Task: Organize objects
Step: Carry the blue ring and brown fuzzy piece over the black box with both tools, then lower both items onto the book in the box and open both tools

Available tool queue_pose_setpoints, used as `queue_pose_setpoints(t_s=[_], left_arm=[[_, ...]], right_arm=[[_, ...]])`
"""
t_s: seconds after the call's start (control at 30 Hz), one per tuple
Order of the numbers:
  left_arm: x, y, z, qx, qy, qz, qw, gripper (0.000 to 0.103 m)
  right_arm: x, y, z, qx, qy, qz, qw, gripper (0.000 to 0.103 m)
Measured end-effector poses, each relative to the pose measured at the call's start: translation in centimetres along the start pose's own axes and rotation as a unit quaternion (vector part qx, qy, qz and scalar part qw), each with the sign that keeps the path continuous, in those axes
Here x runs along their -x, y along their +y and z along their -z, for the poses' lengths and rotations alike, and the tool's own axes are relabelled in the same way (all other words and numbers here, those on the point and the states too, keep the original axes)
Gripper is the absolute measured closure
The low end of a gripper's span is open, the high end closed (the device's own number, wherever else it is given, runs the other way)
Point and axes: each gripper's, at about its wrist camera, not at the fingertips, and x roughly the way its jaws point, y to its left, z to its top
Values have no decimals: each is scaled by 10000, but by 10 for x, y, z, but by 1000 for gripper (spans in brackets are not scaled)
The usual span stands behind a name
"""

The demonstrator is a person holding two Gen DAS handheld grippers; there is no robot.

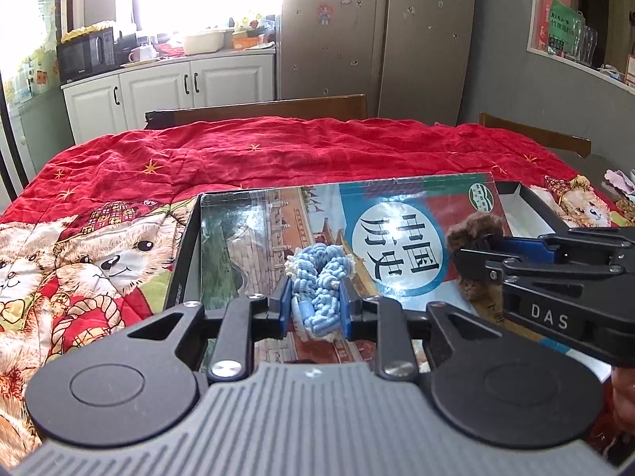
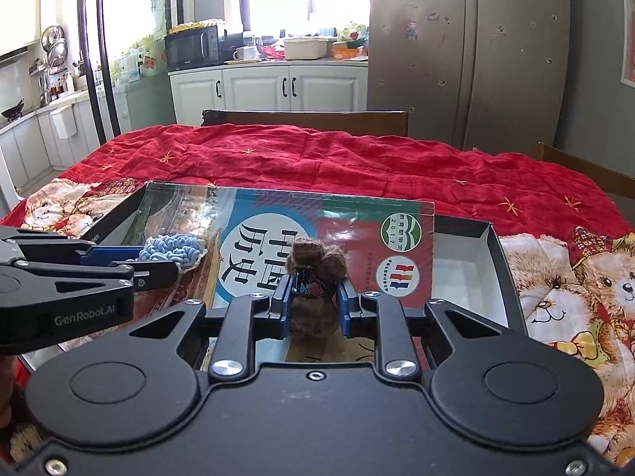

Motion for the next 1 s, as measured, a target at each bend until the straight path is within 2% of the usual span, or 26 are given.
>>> queue_pose_setpoints(t_s=[0.43,0.5,0.57,0.63,0.7,1.0], left_arm=[[-2,-3,2,-91,61,-46,9999,69],[-2,-2,2,-88,59,-53,9999,66],[-2,-2,2,-81,47,-59,9999,53],[-1,-1,2,-71,39,-67,9999,48],[-1,-1,2,-64,31,-80,9999,47],[4,1,1,-22,-41,-98,9999,41]], right_arm=[[-5,3,-1,135,222,27,9997,78],[-6,3,-1,128,256,29,9996,77],[-7,3,-1,133,304,35,9994,77],[-8,3,-1,143,319,67,9994,73],[-7,4,-1,117,308,94,9994,64],[-2,5,-2,210,217,150,9994,55]])
